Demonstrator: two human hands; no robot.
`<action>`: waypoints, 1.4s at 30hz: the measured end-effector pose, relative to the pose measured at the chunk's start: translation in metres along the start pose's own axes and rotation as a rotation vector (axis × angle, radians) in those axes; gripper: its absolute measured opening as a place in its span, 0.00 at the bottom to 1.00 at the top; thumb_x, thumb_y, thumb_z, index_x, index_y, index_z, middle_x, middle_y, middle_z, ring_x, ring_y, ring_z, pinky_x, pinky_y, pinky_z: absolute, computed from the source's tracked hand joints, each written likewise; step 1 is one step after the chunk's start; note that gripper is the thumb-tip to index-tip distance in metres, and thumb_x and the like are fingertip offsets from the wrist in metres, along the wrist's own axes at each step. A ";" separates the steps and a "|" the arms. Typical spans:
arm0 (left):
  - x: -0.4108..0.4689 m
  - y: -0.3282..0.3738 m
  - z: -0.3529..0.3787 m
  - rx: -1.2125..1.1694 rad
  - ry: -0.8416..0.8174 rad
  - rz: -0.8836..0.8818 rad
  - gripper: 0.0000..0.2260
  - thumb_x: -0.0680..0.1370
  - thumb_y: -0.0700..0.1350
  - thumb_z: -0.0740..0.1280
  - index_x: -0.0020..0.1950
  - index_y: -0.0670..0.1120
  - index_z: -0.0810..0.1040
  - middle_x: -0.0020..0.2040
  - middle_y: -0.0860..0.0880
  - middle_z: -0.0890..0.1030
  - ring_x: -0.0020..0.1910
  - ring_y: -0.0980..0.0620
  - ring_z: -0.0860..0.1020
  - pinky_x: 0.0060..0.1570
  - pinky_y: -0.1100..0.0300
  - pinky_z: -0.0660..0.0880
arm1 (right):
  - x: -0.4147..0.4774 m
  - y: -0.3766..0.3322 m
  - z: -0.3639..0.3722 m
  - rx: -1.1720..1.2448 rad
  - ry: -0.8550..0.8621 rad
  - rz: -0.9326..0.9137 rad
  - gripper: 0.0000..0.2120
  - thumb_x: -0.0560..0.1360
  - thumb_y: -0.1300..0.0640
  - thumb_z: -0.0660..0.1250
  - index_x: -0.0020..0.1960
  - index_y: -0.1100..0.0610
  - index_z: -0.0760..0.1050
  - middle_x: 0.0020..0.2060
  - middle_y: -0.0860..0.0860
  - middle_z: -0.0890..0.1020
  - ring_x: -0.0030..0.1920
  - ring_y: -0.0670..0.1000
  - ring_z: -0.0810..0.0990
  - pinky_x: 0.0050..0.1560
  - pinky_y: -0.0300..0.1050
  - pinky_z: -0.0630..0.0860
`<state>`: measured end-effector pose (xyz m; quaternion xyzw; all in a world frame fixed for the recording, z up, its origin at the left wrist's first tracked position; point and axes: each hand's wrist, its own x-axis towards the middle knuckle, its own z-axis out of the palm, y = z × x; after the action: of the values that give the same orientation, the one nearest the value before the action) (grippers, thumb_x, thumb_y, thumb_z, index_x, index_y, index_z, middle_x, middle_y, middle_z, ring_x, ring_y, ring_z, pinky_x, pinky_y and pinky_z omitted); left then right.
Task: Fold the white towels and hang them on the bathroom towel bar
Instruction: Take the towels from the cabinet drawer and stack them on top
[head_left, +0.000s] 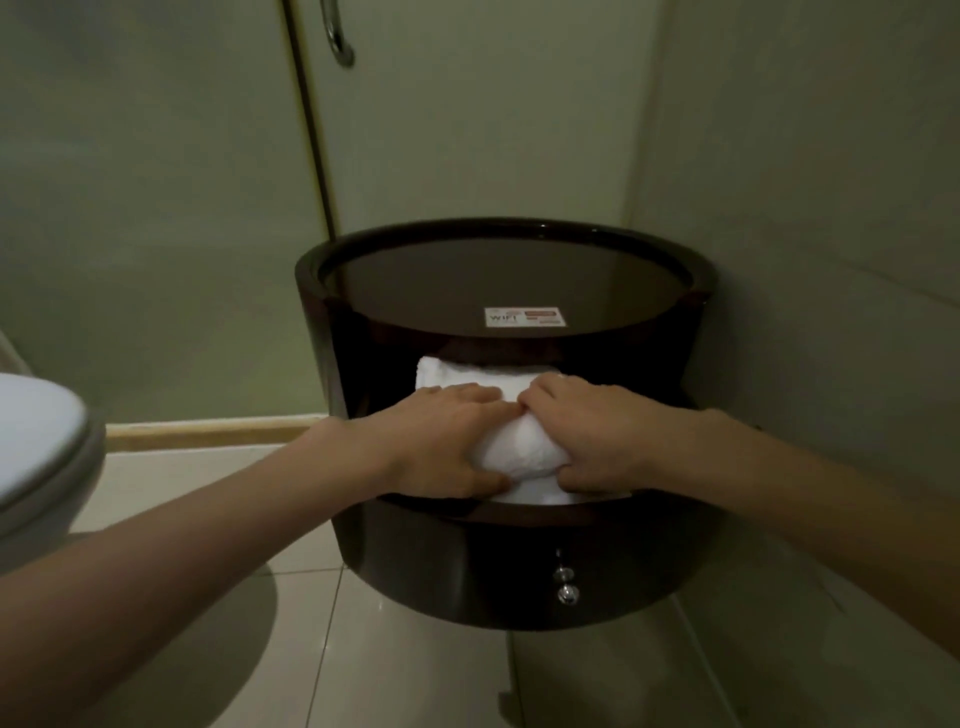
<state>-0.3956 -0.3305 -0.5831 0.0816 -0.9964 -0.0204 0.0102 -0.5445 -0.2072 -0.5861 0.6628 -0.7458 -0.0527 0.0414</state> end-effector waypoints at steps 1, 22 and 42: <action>0.002 -0.001 0.000 0.013 0.003 0.007 0.33 0.72 0.61 0.67 0.74 0.53 0.61 0.70 0.49 0.69 0.67 0.49 0.67 0.66 0.53 0.66 | 0.001 0.000 0.001 0.008 0.020 -0.006 0.25 0.68 0.48 0.70 0.61 0.50 0.65 0.56 0.49 0.70 0.53 0.49 0.71 0.47 0.44 0.72; 0.026 -0.047 -0.124 -0.224 0.327 -0.009 0.16 0.64 0.40 0.73 0.51 0.49 0.81 0.45 0.53 0.83 0.44 0.56 0.80 0.42 0.57 0.77 | 0.018 0.039 -0.118 0.353 0.384 -0.013 0.21 0.62 0.46 0.64 0.52 0.54 0.77 0.45 0.49 0.81 0.45 0.50 0.79 0.45 0.50 0.76; 0.111 -0.082 -0.135 0.262 0.656 -0.111 0.25 0.75 0.46 0.66 0.72 0.48 0.66 0.67 0.45 0.72 0.63 0.46 0.70 0.59 0.54 0.69 | 0.103 0.079 -0.128 -0.209 0.708 0.284 0.17 0.72 0.56 0.70 0.59 0.58 0.71 0.50 0.56 0.80 0.46 0.56 0.79 0.46 0.47 0.75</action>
<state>-0.4889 -0.4351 -0.4497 0.1387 -0.9283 0.1341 0.3179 -0.6173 -0.3035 -0.4496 0.5223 -0.7603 0.1099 0.3701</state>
